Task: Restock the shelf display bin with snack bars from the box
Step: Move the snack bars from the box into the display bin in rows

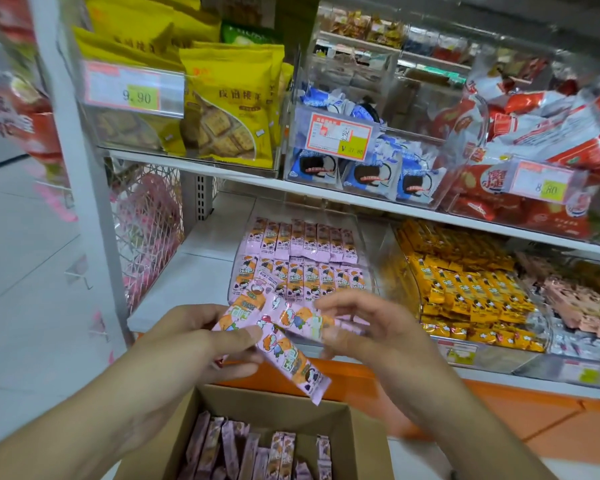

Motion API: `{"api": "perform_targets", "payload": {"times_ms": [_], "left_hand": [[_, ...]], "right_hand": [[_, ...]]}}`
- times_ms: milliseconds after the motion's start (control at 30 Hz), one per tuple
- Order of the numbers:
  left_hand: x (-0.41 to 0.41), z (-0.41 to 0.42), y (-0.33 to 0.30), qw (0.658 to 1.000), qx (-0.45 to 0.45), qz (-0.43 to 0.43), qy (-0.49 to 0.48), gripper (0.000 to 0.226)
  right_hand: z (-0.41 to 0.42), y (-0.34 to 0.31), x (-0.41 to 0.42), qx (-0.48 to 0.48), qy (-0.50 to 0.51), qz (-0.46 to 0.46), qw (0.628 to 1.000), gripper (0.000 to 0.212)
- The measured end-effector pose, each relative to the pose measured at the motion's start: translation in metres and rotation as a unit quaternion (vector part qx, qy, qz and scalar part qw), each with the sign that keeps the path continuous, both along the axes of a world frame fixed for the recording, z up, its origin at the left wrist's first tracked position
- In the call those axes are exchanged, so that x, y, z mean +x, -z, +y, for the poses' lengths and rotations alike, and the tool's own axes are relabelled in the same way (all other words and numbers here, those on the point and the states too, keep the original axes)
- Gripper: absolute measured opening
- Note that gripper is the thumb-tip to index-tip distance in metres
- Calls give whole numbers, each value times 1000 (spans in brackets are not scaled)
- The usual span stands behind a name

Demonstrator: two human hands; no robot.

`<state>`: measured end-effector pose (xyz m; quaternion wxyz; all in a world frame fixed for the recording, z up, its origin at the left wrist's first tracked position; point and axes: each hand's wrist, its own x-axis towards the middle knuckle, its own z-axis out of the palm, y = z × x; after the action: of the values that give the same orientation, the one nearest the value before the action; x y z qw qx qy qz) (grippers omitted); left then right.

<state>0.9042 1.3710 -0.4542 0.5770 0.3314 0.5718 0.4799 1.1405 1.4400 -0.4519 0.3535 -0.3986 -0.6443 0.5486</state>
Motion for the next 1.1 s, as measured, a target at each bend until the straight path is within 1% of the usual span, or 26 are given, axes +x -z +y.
{"api": "perform_targets", "payload": {"times_ms": [67, 100, 233, 333, 433, 500, 567, 600, 633, 667, 700, 767, 833, 900, 967, 1000, 1100], "left_hand": [[-1, -1, -1, 1000, -2, -2, 4, 19], [-3, 0, -1, 1000, -1, 2, 4, 18], [-17, 4, -5, 999, 9, 22, -23, 16], [-36, 10, -9, 998, 13, 28, -46, 17], [-56, 20, -10, 997, 13, 8, -81, 21], [-64, 26, -10, 996, 14, -12, -91, 22], [-68, 30, -10, 995, 16, -21, -96, 20], [-70, 32, -8, 995, 16, -23, -100, 18], [-70, 34, -7, 994, 17, -26, -105, 15], [-71, 35, -5, 994, 16, -28, -106, 13], [-71, 37, -3, 994, 15, -30, -104, 12], [-72, 40, 0, 995, 10, -35, -96, 11], [-75, 41, 3, 995, 6, -36, -92, 13], [-78, 41, 6, 995, 3, -38, -96, 14], [-80, 41, 5, 994, 8, -40, -100, 15], [-80, 41, 5, 994, 12, -41, -103, 14], [-78, 40, 2, 992, 23, -47, -114, 12]], "right_hand": [[-6, 1, -6, 7, -35, -38, 999, 28], [-8, 3, -9, 13, -36, -51, 998, 30], [-9, 2, -19, 42, 50, -61, 996, 33], [3, 0, -36, 29, 114, -57, 991, 25], [37, 1, -61, 51, 160, -73, 983, 13], [69, 3, -82, 67, 182, -81, 978, 11], [110, 9, -109, 87, 193, -114, 971, 10], [130, 13, -123, 94, 203, -134, 965, 6], [148, 16, -136, 101, 216, -152, 959, 12], [167, 23, -148, 108, 227, -177, 952, 24], [183, 28, -158, 113, 233, -203, 944, 32], [203, 39, -174, 122, 234, -228, 937, 32], [216, 47, -184, 142, 233, -242, 931, 28], [217, 47, -188, 169, 216, -289, 917, 25], [212, 44, -186, 169, 199, -315, 913, 22], [208, 42, -184, 156, 193, -307, 919, 20], [183, 27, -175, 120, 176, -244, 946, 25]]}}
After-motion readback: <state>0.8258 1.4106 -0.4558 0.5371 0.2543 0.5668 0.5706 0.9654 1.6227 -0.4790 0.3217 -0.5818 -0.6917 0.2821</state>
